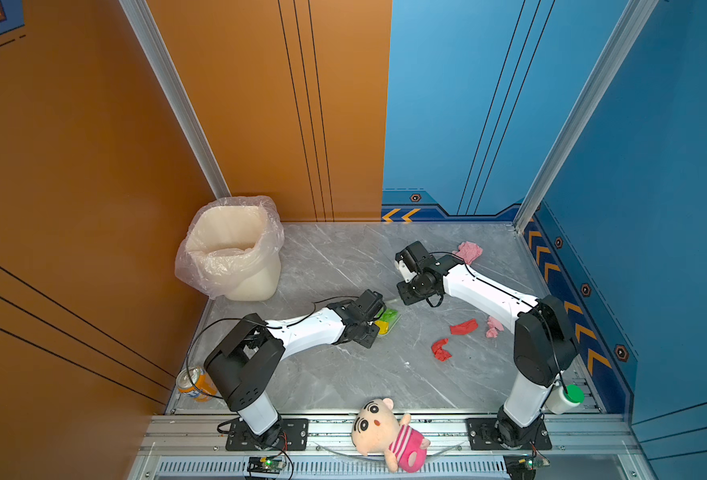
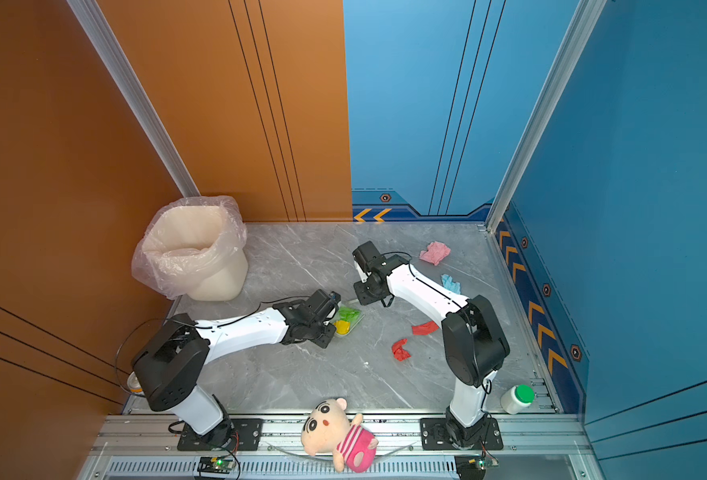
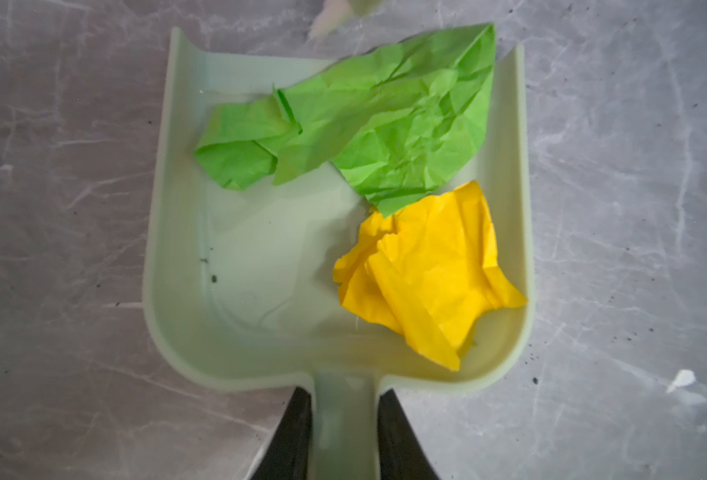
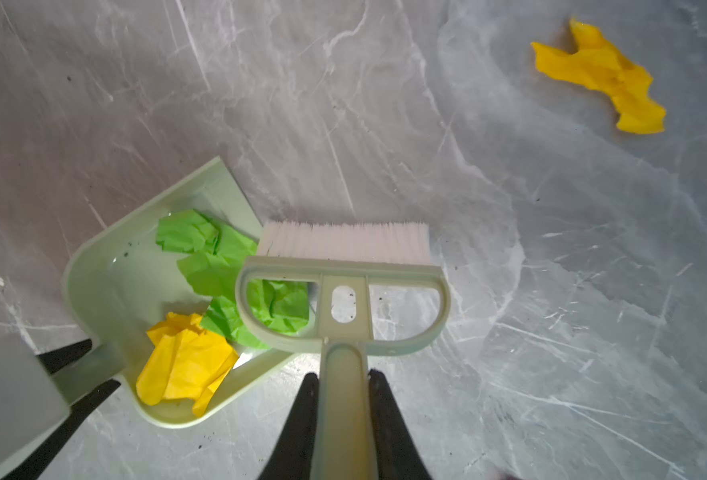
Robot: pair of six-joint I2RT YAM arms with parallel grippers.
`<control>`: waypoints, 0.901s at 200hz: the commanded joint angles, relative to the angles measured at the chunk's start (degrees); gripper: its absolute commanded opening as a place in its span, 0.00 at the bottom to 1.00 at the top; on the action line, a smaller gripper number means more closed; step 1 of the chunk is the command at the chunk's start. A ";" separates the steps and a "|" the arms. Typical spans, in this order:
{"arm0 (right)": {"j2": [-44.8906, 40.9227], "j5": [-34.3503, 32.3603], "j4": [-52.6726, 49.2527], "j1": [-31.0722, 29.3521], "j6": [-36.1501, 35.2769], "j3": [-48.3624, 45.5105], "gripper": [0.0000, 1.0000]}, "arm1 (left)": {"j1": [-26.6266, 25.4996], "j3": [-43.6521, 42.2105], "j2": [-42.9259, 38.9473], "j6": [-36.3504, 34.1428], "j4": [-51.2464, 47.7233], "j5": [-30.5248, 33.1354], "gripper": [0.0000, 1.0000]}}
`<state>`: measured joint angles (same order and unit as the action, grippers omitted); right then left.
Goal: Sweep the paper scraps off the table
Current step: 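Sweep the green and yellow scraps with the right gripper's brush into the dustpan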
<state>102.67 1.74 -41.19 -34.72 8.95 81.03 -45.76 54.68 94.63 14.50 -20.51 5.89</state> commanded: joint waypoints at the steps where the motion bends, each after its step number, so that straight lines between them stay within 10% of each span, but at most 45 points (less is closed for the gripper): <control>1: -0.88 1.05 -4.43 -1.54 -2.94 1.34 0.00 | 0.39 0.21 1.02 0.79 -0.32 1.23 0.16; 180: -9.28 -4.12 4.45 7.53 7.47 -3.04 0.00 | -0.38 -2.61 0.69 1.23 6.88 2.80 0.15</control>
<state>96.18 -0.34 -37.93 -28.73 13.10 79.53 -45.80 53.41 96.23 15.05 -14.79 6.50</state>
